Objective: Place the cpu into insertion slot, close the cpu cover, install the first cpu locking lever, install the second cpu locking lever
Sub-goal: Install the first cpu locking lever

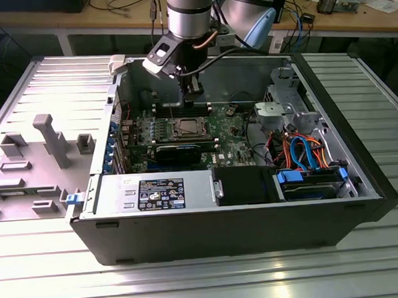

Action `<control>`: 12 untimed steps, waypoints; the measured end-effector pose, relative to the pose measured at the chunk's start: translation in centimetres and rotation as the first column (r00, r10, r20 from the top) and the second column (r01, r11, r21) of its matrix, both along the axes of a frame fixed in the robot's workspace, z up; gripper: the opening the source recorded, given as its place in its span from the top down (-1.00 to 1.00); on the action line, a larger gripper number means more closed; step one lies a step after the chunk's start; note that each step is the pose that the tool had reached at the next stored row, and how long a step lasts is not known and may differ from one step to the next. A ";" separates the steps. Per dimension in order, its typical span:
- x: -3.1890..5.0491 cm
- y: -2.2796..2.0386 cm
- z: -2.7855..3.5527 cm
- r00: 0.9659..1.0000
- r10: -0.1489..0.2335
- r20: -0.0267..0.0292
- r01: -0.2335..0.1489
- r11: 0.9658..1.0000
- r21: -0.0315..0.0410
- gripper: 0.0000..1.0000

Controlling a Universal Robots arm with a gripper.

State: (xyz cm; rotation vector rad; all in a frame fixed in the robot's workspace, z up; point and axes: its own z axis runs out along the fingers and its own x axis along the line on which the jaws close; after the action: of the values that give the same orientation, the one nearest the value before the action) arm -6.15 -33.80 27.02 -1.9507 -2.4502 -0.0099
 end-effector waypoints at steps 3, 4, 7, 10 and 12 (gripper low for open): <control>0.00 0.00 -0.02 0.997 0.071 0.000 -0.071 0.997 0.000 0.79; 0.00 0.00 -0.02 0.996 0.089 0.000 -0.089 0.996 0.000 0.79; 0.00 0.00 -0.04 0.988 0.157 0.000 -0.157 0.988 0.000 0.79; 0.00 0.00 -0.05 0.973 0.231 0.000 -0.231 0.973 0.000 0.79; 0.00 0.00 -0.06 0.961 0.275 0.000 -0.275 0.961 0.000 0.79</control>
State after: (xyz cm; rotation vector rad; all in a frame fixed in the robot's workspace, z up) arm -6.14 -33.80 26.96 -1.5907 -2.6969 -0.0078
